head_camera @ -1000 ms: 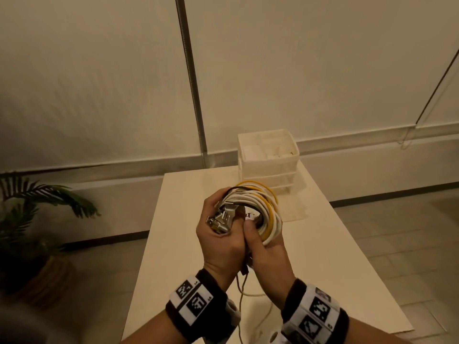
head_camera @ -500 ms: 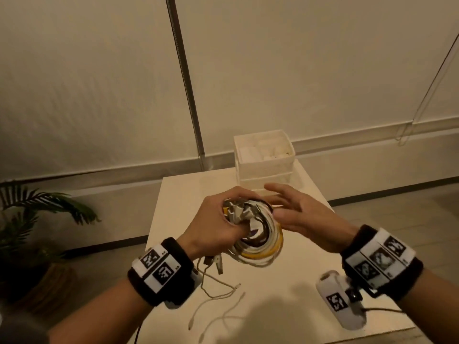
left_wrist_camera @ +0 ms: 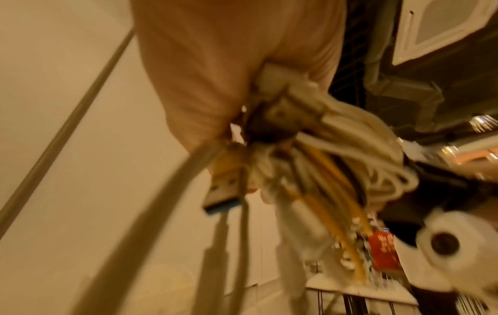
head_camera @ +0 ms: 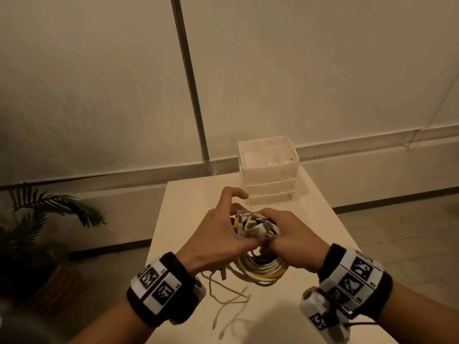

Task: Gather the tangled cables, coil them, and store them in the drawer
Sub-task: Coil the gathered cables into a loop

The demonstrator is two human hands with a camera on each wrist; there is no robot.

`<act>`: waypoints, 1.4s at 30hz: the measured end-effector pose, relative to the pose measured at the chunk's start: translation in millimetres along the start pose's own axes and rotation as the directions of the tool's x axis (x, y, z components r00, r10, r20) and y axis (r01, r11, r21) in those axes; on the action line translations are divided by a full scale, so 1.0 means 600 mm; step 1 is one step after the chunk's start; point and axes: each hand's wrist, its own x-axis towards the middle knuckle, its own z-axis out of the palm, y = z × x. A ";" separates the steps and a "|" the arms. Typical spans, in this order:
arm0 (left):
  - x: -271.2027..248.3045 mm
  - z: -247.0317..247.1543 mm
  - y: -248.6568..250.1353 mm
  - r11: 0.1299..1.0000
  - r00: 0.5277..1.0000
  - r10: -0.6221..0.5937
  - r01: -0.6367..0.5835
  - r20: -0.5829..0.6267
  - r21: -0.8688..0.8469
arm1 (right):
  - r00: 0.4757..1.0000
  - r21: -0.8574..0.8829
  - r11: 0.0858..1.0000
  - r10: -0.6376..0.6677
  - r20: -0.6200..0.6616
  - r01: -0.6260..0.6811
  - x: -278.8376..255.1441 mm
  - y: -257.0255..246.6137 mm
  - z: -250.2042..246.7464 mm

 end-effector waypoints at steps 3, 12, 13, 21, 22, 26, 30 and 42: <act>-0.007 -0.001 -0.007 0.991 0.997 -0.080 0.080 0.002 -0.104 | 0.997 0.115 0.991 0.071 -0.004 -0.070 0.001 0.008 0.008; 0.004 0.020 -0.061 0.955 0.954 -0.289 0.283 -0.076 -0.084 | 0.887 0.467 0.754 0.401 0.230 -0.462 -0.009 0.043 0.046; 0.002 0.019 -0.066 0.940 0.943 -0.331 0.324 -0.048 -0.105 | 0.844 0.478 0.696 0.466 0.266 -0.536 -0.011 0.052 0.053; -0.133 0.011 -0.145 0.995 0.942 -0.087 0.095 -0.324 0.008 | 0.711 0.494 0.530 0.627 0.319 -0.689 -0.019 0.099 0.038; -0.165 0.022 -0.148 0.995 0.955 -0.097 0.097 -0.282 -0.013 | 0.714 0.509 0.523 0.625 0.316 -0.684 -0.018 0.097 0.033; -0.209 0.101 -0.156 0.867 0.817 -0.485 0.497 0.311 0.048 | 0.750 0.590 0.532 0.628 0.208 -0.608 -0.007 0.088 0.029; -0.132 0.127 -0.130 0.684 0.853 -0.512 0.474 0.097 -0.555 | 0.834 0.537 0.702 0.552 0.005 -0.468 -0.009 0.081 0.082; -0.100 0.126 -0.064 0.439 0.902 -0.432 0.203 -0.007 -0.875 | 0.822 0.672 0.639 0.564 -0.079 -0.374 -0.028 0.074 0.099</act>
